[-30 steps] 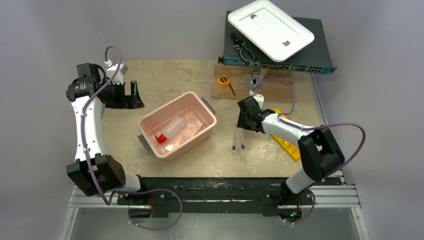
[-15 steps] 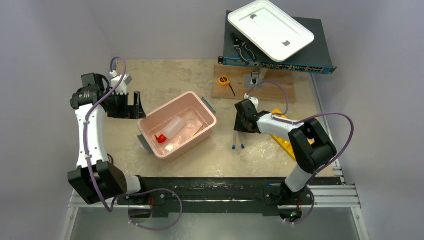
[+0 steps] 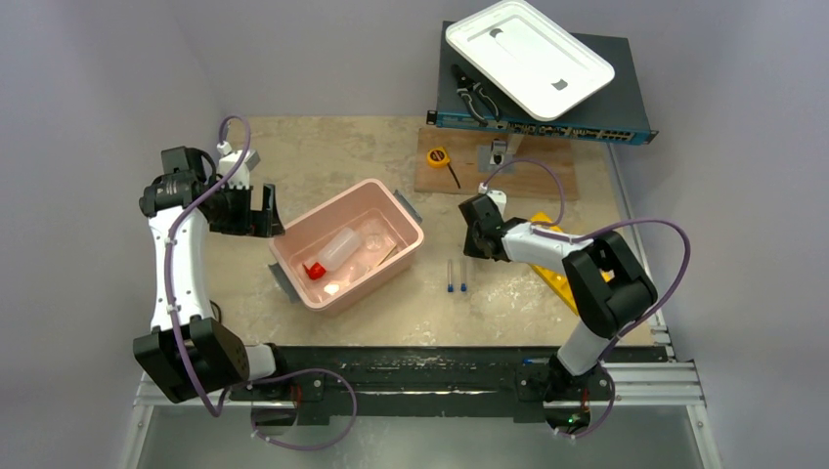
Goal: Organize the chemistry lab equipment
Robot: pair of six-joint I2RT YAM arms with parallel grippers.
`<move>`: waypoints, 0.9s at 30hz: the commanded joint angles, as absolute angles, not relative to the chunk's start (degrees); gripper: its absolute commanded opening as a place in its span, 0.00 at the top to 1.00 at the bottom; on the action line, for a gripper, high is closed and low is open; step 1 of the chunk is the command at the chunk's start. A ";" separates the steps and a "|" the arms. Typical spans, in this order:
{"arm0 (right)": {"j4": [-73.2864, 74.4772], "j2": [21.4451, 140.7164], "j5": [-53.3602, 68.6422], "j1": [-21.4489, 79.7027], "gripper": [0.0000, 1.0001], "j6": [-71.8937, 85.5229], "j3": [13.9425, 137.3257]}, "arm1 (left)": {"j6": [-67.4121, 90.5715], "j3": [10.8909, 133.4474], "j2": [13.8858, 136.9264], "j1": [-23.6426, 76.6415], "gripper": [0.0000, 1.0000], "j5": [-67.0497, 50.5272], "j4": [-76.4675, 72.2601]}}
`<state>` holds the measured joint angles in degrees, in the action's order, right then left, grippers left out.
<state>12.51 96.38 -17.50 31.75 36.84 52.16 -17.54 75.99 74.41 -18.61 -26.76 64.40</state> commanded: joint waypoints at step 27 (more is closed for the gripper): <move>29.93 100.67 -14.20 54.70 1.00 37.09 95.99 | -18.61 75.51 72.39 -18.54 0.00 -27.00 63.04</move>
